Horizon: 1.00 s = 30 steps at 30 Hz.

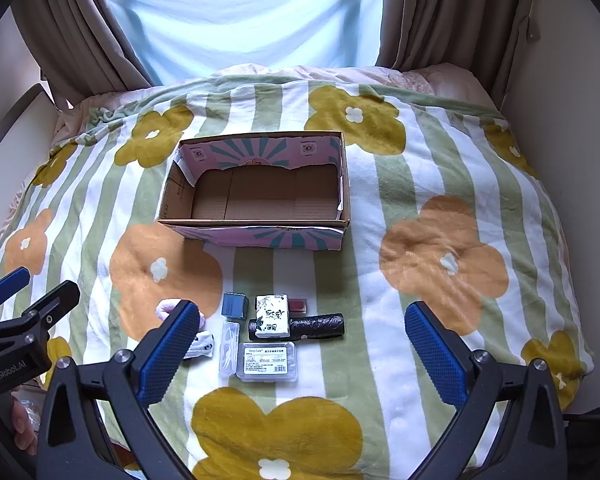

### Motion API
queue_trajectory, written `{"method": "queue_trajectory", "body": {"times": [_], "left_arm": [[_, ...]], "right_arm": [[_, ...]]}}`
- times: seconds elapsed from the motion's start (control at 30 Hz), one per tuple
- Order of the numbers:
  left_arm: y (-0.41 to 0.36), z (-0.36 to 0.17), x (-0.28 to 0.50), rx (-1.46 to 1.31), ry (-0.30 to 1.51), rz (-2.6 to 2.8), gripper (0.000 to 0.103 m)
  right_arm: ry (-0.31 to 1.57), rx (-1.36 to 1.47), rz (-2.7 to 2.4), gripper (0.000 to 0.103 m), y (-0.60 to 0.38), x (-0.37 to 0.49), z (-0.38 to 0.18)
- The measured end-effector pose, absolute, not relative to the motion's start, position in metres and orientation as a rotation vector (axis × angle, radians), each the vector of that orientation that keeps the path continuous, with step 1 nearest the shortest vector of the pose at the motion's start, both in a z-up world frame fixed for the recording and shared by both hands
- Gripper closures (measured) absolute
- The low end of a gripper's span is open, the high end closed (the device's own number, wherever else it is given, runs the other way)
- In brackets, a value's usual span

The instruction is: Organize objects

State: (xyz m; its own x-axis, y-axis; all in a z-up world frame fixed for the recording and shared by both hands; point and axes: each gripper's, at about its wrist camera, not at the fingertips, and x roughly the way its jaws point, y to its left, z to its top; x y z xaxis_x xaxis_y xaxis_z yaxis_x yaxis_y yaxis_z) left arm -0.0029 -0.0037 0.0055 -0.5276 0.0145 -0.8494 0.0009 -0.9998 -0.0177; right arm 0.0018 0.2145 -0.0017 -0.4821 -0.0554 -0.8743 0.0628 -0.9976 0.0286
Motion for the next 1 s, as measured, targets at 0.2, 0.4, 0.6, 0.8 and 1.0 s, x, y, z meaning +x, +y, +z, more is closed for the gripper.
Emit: {"method": "queue_trajectory", "body": {"times": [0.2, 0.4, 0.6, 0.8, 1.0], "left_arm": [[-0.006, 0.007, -0.004, -1.522, -0.037, 2.74, 0.0], [-0.005, 0.008, -0.003, -1.514, -0.029, 2.753, 0.0], [-0.005, 0.01, -0.004, -1.509, -0.051, 2.757, 0.0], [-0.005, 0.009, -0.004, -1.515, -0.056, 2.752, 0.0], [-0.006, 0.009, -0.001, -1.508, -0.058, 2.76, 0.0]], "right_arm": [[0.012, 1.557, -2.65, 0.001, 0.214, 0.002, -0.001], [0.017, 1.553, -2.654, 0.001, 0.213, 0.002, 0.002], [0.017, 1.55, -2.658, 0.001, 0.213, 0.002, 0.004], [0.013, 1.547, -2.659, 0.001, 0.213, 0.003, 0.006], [0.01, 1.538, -2.661, 0.001, 0.213, 0.003, 0.01]]}}
